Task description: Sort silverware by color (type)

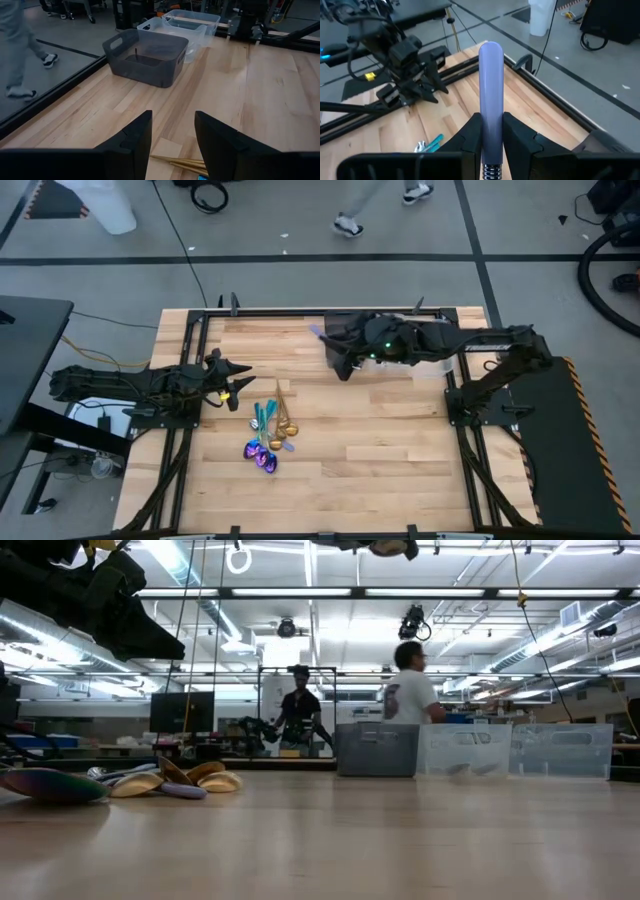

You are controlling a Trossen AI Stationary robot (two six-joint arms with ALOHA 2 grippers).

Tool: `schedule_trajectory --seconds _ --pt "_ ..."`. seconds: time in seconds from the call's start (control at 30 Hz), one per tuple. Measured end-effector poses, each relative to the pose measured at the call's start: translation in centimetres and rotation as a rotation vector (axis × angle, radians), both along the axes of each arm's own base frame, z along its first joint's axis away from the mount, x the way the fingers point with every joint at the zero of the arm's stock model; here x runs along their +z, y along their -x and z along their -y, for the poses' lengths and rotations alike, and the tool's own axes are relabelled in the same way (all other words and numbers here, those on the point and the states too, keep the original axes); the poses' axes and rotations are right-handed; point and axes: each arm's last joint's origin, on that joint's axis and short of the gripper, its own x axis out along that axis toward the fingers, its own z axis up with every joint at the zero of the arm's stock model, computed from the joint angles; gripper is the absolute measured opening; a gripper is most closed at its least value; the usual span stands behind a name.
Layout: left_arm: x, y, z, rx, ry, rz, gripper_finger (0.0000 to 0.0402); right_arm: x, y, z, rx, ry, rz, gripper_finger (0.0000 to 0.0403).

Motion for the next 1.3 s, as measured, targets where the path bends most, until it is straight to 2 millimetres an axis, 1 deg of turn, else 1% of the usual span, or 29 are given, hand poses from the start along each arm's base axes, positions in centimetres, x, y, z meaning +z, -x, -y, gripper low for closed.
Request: schedule_trajectory --seconds 0.37,0.67,1.0,1.3 --pt "0.0 0.0 0.0 0.0 0.0 0.001 0.0156 2.2 3.0 0.1 -0.018 0.018 0.038 0.007" --pt "0.0 0.0 0.0 0.0 0.0 0.001 0.0156 3.6 5.5 0.9 -0.046 0.022 0.065 0.007" --pt "0.0 0.0 0.0 0.0 0.001 0.001 0.0156 4.1 7.4 2.1 -0.094 0.026 0.039 0.007" --pt "0.0 0.0 0.0 0.0 0.001 0.001 0.0156 3.9 8.3 2.9 -0.124 0.013 -0.003 0.007"
